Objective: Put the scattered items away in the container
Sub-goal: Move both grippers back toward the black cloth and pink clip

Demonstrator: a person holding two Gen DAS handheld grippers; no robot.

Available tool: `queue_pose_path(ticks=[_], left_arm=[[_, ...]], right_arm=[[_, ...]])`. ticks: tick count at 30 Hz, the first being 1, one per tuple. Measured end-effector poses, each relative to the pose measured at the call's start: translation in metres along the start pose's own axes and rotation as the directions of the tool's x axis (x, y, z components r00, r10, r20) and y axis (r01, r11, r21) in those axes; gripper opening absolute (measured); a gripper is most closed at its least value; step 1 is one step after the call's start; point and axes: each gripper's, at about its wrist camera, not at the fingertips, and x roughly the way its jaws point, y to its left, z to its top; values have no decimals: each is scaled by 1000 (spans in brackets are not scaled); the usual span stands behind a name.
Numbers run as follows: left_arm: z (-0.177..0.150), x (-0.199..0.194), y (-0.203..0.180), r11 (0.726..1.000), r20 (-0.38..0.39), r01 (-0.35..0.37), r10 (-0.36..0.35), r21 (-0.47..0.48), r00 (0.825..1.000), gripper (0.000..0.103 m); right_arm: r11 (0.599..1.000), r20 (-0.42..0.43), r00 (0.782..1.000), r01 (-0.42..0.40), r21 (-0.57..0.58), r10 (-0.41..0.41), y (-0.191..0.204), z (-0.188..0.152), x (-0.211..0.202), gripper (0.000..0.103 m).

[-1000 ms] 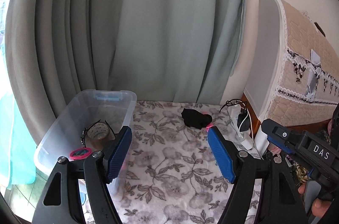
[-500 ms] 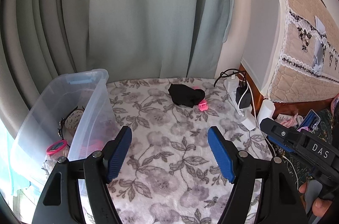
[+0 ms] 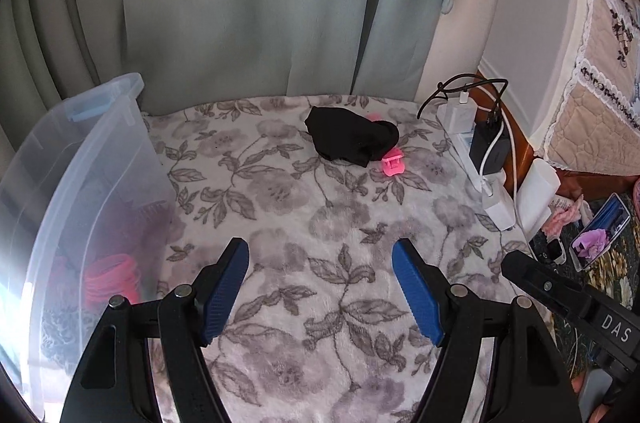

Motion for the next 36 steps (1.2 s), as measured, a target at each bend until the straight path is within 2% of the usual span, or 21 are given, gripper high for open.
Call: queue_pose_path(ticks=[9, 16, 23, 31, 36], left_arm=[[31, 72, -7, 1000, -9, -6, 6, 8, 1000, 75], [49, 118, -12, 999, -18, 40, -39, 12, 999, 75], [69, 150, -22, 996, 2, 70, -70, 49, 998, 75], [78, 178, -23, 994, -1, 97, -97, 57, 995, 75], [80, 186, -17, 989, 5, 142, -142, 32, 990, 75]], right_arm=[[997, -35, 999, 31, -77, -34, 9, 28, 48, 55], [994, -46, 998, 48, -98, -53, 10, 44, 82, 55], [991, -31, 997, 63, -120, -67, 14, 59, 104, 55], [989, -21, 996, 88, -122, -91, 11, 68, 121, 55], [988, -18, 995, 91, -128, -94, 12, 71, 130, 55]])
